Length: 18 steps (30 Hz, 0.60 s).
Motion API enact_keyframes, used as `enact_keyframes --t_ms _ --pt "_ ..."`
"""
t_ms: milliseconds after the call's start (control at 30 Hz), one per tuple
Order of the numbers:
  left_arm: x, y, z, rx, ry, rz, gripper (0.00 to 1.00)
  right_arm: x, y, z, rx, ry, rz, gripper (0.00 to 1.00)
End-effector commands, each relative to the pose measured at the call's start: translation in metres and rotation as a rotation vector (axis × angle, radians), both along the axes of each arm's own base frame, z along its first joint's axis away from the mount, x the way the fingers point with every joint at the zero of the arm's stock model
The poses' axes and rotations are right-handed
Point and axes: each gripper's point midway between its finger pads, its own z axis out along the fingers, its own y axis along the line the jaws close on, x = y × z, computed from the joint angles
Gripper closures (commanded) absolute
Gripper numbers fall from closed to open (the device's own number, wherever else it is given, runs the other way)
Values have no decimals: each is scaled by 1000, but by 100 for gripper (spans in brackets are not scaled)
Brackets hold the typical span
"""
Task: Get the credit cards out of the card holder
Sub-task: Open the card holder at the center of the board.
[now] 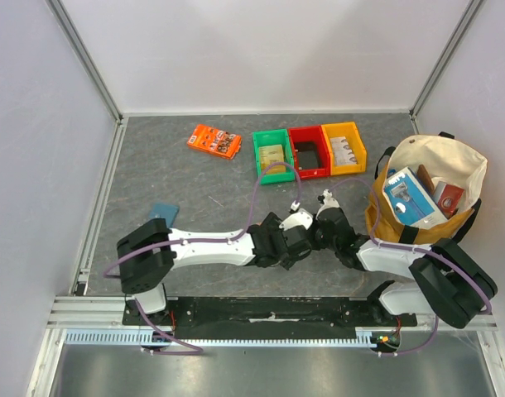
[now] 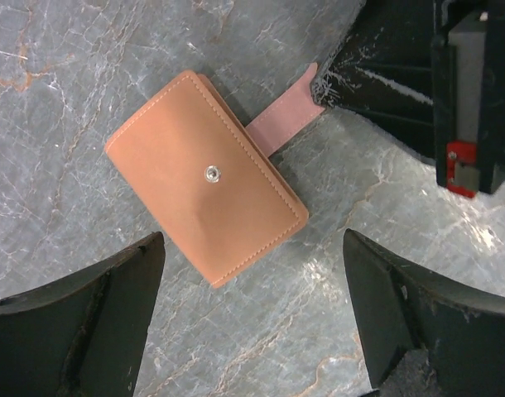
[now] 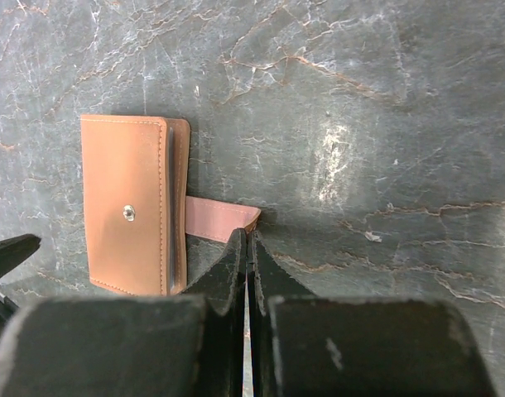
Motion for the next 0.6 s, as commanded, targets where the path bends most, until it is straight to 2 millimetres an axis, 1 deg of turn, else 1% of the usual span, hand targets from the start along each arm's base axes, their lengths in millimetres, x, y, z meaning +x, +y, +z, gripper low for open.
enact_keyframes --t_ms 0,133,267,400,467,567 --pt "12 2 -1 110 -68 12 6 -1 3 1 34 3 3 100" --pt "15 2 -14 151 -66 30 7 -1 1 1 36 2 -2 100" --pt "19 9 -18 187 -91 75 9 -1 1 1 36 4 -2 100" --pt "24 15 -6 184 -127 113 19 -2 3 1 45 5 9 100" --pt "26 17 1 164 -145 129 26 -3 3 1 49 4 13 100" --pt "27 16 11 128 -158 138 30 -3 5 1 50 6 23 100"
